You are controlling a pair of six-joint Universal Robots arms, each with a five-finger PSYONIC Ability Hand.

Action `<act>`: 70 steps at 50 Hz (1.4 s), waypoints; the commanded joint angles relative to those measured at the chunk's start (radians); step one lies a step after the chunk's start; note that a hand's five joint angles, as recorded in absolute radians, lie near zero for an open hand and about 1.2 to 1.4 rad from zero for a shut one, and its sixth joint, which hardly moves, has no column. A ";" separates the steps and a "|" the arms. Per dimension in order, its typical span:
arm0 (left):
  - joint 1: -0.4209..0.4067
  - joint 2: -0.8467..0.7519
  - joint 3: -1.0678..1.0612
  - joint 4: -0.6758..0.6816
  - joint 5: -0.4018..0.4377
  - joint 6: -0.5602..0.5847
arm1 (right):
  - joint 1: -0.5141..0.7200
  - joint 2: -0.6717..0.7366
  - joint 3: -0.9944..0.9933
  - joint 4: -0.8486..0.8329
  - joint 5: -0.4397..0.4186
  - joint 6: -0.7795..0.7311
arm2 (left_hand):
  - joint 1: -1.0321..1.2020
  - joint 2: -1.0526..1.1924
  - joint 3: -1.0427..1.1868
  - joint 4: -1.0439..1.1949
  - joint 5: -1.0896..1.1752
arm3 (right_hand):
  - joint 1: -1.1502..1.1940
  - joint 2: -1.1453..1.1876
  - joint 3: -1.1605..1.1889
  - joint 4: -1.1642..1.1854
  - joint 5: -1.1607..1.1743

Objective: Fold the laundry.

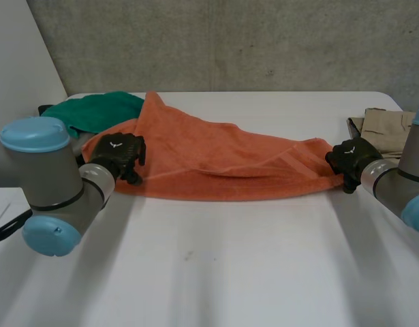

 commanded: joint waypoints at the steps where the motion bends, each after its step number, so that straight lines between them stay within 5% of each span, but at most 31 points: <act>1: 0.000 -0.001 0.001 -0.008 -0.004 0.000 | 0.002 -0.004 0.003 0.010 0.002 -0.003 | 0.107 0.102 0.101 0.103 0.101 | 0.163 0.165 0.165 0.166 0.166; 5: 0.011 0.012 0.001 -0.014 -0.003 -0.004 | -0.004 -0.028 0.012 0.060 -0.001 -0.009 | 0.074 0.070 0.069 0.071 0.069 | 0.587 0.588 0.588 0.590 0.590; 11: 0.025 0.048 -0.005 -0.028 0.000 -0.011 | -0.044 -0.102 0.064 0.195 -0.015 -0.088 | 0.042 0.038 0.036 0.038 0.036 | 0.587 0.588 0.588 0.590 0.590; 17: 0.025 0.058 -0.002 -0.034 0.006 -0.020 | -0.102 -0.127 0.063 0.297 0.009 -0.331 | 0.001 -0.003 -0.005 -0.003 -0.005 | 0.587 0.588 0.588 0.590 0.590; 18: 0.023 0.057 0.001 -0.036 0.008 -0.020 | -0.104 -0.130 0.051 0.304 0.032 -0.361 | 0.001 -0.004 -0.005 -0.003 -0.005 | 0.246 0.248 0.248 0.249 0.249; 19: 0.021 0.055 0.001 -0.037 0.008 -0.020 | -0.101 -0.128 0.043 0.303 0.046 -0.359 | 0.001 -0.004 -0.005 -0.003 -0.005 | 0.164 0.166 0.166 0.167 0.167; 24: 0.017 0.051 0.001 -0.037 0.006 -0.014 | -0.034 -0.145 -0.012 0.261 0.091 -0.255 | -0.014 -0.018 -0.020 -0.017 -0.019 | -0.159 -0.158 -0.158 -0.156 -0.156; 40: 0.038 0.109 -0.008 -0.068 0.009 -0.020 | 0.220 0.048 -0.312 0.248 -0.064 0.152 | -0.061 -0.065 -0.066 -0.064 -0.066 | -0.209 -0.208 -0.208 -0.206 -0.206; 56: 0.055 0.152 -0.037 -0.071 0.031 -0.020 | 0.278 0.290 -0.531 0.238 -0.070 0.364 | -0.087 -0.092 -0.093 -0.091 -0.093 | -0.201 -0.199 -0.199 -0.198 -0.198; 60: 0.055 0.153 -0.045 -0.071 0.031 -0.020 | 0.279 0.329 -0.564 0.232 -0.054 0.373 | -0.102 -0.106 -0.108 -0.106 -0.107 | -0.113 -0.112 -0.111 -0.110 -0.110; 65: 0.055 0.150 -0.054 -0.071 0.037 -0.020 | 0.281 0.347 -0.610 0.234 -0.030 0.414 | -0.160 -0.165 -0.166 -0.164 -0.166 | 0.586 0.587 0.587 0.589 0.589; 70: 0.063 0.137 -0.052 -0.065 0.057 -0.020 | 0.286 0.297 -0.632 0.313 -0.037 0.462 | -0.163 -0.168 -0.169 -0.167 -0.169 | 0.587 0.588 0.588 0.590 0.590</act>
